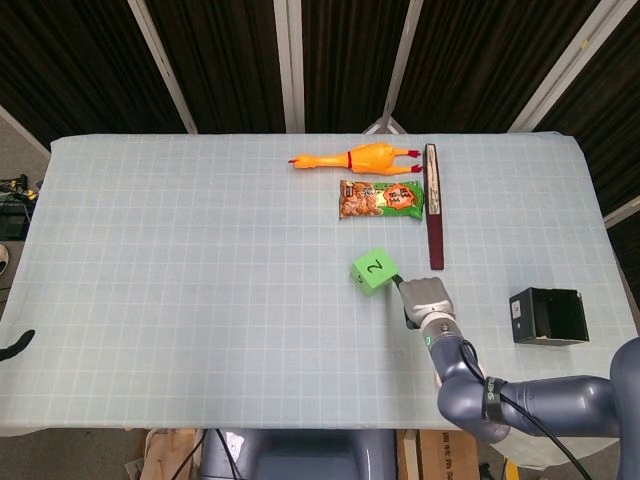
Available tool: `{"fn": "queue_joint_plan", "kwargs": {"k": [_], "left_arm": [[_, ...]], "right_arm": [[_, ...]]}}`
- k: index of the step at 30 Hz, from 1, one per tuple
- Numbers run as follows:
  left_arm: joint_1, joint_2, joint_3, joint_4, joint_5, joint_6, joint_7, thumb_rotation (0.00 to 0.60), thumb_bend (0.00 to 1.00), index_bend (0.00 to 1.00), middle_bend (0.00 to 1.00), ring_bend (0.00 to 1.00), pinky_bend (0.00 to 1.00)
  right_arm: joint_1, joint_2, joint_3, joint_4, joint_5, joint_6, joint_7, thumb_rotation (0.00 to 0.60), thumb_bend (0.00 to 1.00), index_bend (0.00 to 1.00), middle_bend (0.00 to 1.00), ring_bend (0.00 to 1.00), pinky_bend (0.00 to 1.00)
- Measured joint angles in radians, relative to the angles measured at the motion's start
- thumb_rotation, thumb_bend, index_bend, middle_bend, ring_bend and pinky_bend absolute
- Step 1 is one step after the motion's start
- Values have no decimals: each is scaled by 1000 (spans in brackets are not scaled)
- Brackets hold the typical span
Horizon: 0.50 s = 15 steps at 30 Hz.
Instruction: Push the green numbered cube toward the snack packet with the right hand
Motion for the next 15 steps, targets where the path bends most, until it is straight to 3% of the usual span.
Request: {"fn": "queue_joint_plan", "kwargs": {"k": [15], "left_arm": [[1, 0, -2, -1, -3, 1, 0, 600, 268, 0, 0, 0, 138]], "right_arm": [[18, 15, 29, 45, -8, -91, 38, 600, 792, 117, 832, 808, 795]]}}
